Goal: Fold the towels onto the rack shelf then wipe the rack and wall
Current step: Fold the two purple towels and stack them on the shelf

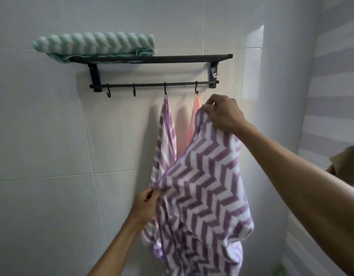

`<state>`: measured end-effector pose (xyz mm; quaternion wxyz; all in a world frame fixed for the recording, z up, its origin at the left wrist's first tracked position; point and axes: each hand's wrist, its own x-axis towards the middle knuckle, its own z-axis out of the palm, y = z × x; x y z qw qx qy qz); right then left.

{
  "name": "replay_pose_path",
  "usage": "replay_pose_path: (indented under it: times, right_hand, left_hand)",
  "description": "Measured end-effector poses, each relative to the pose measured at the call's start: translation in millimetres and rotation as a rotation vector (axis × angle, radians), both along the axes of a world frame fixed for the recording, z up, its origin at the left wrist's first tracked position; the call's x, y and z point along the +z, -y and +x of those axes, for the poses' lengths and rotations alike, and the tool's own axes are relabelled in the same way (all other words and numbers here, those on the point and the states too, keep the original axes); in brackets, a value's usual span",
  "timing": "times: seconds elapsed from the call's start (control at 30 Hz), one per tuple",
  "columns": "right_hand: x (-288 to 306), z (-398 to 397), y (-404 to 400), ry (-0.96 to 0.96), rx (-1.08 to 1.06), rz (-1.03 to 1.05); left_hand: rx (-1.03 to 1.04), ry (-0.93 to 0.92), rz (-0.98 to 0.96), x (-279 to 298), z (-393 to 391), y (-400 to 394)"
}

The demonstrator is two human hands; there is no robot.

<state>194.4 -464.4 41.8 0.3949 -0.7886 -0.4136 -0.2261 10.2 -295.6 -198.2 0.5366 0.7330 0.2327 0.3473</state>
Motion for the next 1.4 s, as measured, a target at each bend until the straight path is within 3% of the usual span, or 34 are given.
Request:
replay_pose_path:
  times: [0.07, 0.23, 0.33, 0.4, 0.57, 0.7, 0.87, 1.03, 1.23, 1.4]
  right_hand:
    - [-10.1, -4.5, 5.0, 0.020, 0.022, -0.092]
    - [-48.1, -59.9, -11.8, -0.059, 0.419, -0.400]
    - [-67.6, -82.9, -30.6, -0.156, 0.442, -0.674]
    - [-75.6, -87.9, -41.0, -0.199, 0.483, -0.736]
    - [-70.4, -90.6, -54.3, -0.240, 0.490, -0.507]
    - [-59.1, -91.8, -56.3, -0.293, 0.490, -0.418]
    - [-45.5, -84.9, -59.5, -0.527, 0.520, -0.134]
    - [-33.5, -85.1, -56.0, -0.552, 0.572, -0.052]
    - [-28.5, -80.2, -53.2, -0.561, 0.547, -0.005]
    - [-18.4, -55.7, -39.7, -0.429, 0.448, -0.093]
  left_hand:
    - [0.028, 0.021, 0.073, 21.1, -8.2, -12.0]
    - [-0.001, 0.022, 0.276, 76.1, -7.0, -9.5]
    - [-0.051, 0.026, 0.345, 100.2, -9.2, -4.8]
    - [-0.074, 0.023, 0.350, 107.8, -14.1, -6.8]
    - [-0.181, 0.067, 0.205, 102.2, -39.2, -14.1]
    - [-0.091, 0.089, 0.315, 80.7, -50.0, -9.8]
    - [-0.020, -0.001, 0.344, 39.5, -43.5, 2.9]
    - [0.120, 0.154, 0.330, 24.0, -28.5, 8.3]
    - [0.007, -0.019, 0.434, 22.7, -15.7, 15.1]
    - [0.007, -0.030, 0.189, 9.2, -25.2, -4.0]
